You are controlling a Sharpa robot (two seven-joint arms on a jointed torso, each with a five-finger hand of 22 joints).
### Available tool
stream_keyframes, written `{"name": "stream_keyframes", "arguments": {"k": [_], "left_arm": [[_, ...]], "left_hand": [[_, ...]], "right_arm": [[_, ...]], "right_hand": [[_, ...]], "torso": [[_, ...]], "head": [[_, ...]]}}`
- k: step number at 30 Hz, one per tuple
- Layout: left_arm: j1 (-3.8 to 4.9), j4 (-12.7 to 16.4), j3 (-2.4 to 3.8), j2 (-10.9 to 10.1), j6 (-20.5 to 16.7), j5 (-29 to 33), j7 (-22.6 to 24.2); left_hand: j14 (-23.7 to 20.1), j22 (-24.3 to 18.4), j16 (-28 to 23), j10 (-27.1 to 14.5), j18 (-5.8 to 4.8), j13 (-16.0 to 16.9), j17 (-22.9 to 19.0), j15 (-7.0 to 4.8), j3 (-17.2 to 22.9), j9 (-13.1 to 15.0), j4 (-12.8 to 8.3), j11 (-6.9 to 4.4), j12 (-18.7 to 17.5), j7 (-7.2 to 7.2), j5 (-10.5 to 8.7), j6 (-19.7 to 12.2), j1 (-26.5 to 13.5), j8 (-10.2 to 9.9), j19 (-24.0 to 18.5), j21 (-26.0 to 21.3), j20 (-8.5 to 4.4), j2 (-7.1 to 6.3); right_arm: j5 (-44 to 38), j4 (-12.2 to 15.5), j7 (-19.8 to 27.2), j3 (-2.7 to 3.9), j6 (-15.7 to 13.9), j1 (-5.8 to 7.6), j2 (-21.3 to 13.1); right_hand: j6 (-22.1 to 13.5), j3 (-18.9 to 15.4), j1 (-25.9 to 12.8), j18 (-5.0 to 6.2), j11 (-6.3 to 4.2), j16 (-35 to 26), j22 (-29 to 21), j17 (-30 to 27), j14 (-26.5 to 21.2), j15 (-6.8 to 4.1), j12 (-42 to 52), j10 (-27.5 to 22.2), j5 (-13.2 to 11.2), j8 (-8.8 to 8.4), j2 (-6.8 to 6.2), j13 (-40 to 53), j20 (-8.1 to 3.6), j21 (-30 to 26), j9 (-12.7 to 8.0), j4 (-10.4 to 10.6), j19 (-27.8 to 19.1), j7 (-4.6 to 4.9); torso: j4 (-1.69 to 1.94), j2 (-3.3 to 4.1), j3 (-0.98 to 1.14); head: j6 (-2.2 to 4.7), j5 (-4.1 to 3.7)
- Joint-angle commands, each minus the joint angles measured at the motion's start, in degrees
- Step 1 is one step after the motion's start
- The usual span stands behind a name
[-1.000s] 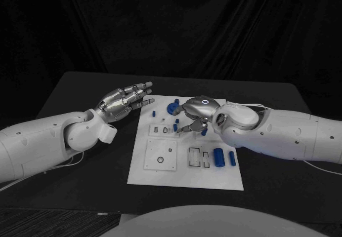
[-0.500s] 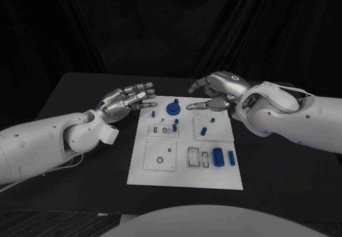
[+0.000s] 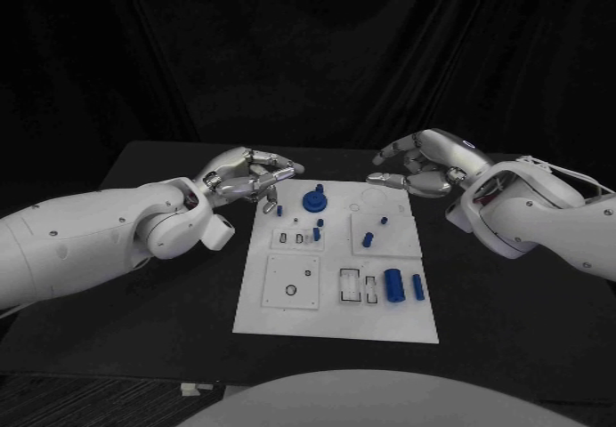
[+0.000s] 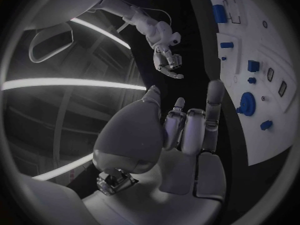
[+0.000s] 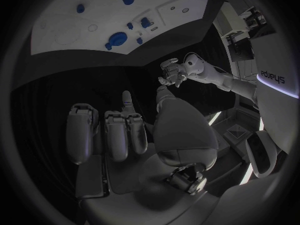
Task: Assemble the parts on the task board
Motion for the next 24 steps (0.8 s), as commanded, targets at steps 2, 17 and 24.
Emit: {"name": "stream_keyframes", "arguments": {"k": [2, 17, 24], "left_arm": [[1.76, -0.06, 0.08, 1.77, -1.32, -20.91, -15.05], [3.43, -6.89, 0.1, 13.91, 7.21, -44.22, -40.92], [3.47, -9.85, 0.11, 18.51, 11.98, -45.55, -45.88]], "left_hand": [[7.07, 18.15, 0.24, 6.89, -2.72, 15.53, 15.76, -0.33, -4.35, 1.46, 0.21, -0.51, 0.19, -0.49, -1.01, 5.57, -6.14, 3.82, 15.49, 11.2, -0.32, 0.43], [7.07, 31.03, 0.24, 6.89, -5.65, 15.53, 15.76, -5.17, -4.6, 11.04, -0.04, -5.16, 0.19, -5.66, 1.22, 16.54, -9.27, 10.99, 29.85, 16.58, -3.1, 3.7], [7.07, 31.03, 0.24, 6.89, -5.65, 15.53, 15.76, -6.87, -3.5, 13.98, -0.12, -6.93, 0.19, -7.32, 3.66, 19.93, -8.67, 11.04, 29.85, 16.58, -4.86, 4.07]], "right_arm": [[2.2, 0.49, 1.92, 0.0, -1.5, -1.44, -1.01], [2.28, 0.64, 2.21, 0.0, -0.44, -3.66, -2.9], [2.28, 0.87, 2.28, 0.0, -0.42, -3.94, -3.41]], "right_hand": [[0.35, 0.21, 0.29, 0.05, 0.52, 0.15, 12.05, 15.1, 6.0, 0.41, 0.08, 5.89, 1.09, 0.67, 0.9, 15.06, 0.48, -0.36, 0.09, -0.13, 2.31, 0.2], [0.68, -0.06, 1.72, 0.1, 0.7, 0.15, 11.99, 15.1, 6.0, 0.58, 0.08, 5.89, 5.44, 1.85, 2.47, 15.06, 0.66, -0.56, 0.19, -0.21, 2.21, 0.26], [0.86, -0.18, 2.51, 0.17, 0.8, 0.15, 11.9, 15.1, 6.0, 0.65, 0.08, 5.89, 7.82, 2.37, 3.19, 15.06, 0.73, -0.83, 0.18, -0.28, 2.1, 0.27]], "torso": [[-1.63, -1.77, 1.25], [-3.66, -3.36, 2.96], [-4.05, -3.24, 3.41]], "head": [[-0.01, 0.7], [-0.01, 1.36], [-0.01, 2.55]]}}
